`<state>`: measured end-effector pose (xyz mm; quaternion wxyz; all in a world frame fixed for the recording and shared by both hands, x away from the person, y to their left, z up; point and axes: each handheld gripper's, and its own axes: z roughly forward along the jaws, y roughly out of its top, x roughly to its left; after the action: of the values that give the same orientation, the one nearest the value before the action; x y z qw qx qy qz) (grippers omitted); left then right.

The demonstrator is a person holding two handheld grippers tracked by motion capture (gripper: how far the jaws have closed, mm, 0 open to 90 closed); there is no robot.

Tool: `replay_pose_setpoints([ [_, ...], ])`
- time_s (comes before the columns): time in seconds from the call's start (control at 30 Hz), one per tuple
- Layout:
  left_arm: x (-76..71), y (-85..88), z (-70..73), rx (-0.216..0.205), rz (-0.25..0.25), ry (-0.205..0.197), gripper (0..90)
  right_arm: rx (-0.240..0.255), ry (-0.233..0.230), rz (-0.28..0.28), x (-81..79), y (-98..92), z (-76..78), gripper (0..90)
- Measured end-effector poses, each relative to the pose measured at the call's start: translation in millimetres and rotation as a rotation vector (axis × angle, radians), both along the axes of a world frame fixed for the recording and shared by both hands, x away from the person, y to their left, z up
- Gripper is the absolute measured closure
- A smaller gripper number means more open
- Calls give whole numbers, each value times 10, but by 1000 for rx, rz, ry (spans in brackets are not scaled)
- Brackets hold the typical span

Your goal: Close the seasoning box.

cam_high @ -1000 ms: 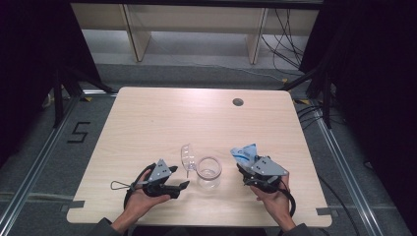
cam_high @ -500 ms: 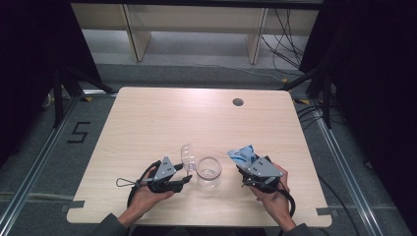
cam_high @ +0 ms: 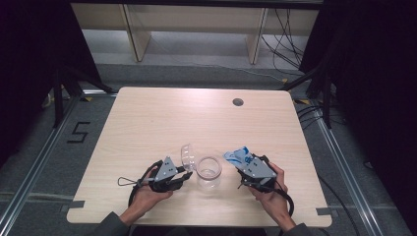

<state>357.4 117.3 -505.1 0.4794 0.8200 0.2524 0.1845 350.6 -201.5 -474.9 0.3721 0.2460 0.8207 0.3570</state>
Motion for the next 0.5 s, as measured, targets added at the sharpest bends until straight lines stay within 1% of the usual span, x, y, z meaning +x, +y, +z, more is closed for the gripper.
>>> replay_pose_setpoints([
  [0.03,0,0,0,0,0,0,724,0,0,0,0,0,0,431],
  [0.07,3,3,5,24,-13,-17,731,-16,-4,2,-2,10,-2,431],
  [0.1,-2,-2,4,11,-9,-14,734,-38,-13,15,6,9,0,431],
  [0.13,-5,-3,3,3,-2,-6,737,-39,-14,9,1,19,-2,431],
  [0.17,-5,-3,3,3,-2,-6,740,-47,-20,9,1,25,-1,431],
  [0.2,-2,0,0,-9,-1,10,741,-60,-23,4,-2,32,-3,432],
  [0.23,-2,0,0,-9,-1,10,742,-60,-23,4,-2,32,-3,432],
  [0.27,7,9,2,-8,-4,12,743,-86,-37,11,0,45,-5,433],
  [0.3,7,9,2,-8,-4,12,744,-84,-37,6,-7,52,-6,433],
  [0.33,5,8,2,-7,-6,10,745,-100,-45,14,2,52,-4,433],
  [0.4,6,10,4,-3,-4,7,746,-96,-48,13,1,55,-4,433],
  [0.43,6,12,4,-3,-2,11,747,-97,-36,4,-12,67,-14,433],
  [0.47,6,10,4,-2,-1,10,747,-105,-48,6,-9,76,-18,432],
  [0.5,6,10,4,-2,-1,10,747,-127,-54,11,-7,80,-22,434],
])
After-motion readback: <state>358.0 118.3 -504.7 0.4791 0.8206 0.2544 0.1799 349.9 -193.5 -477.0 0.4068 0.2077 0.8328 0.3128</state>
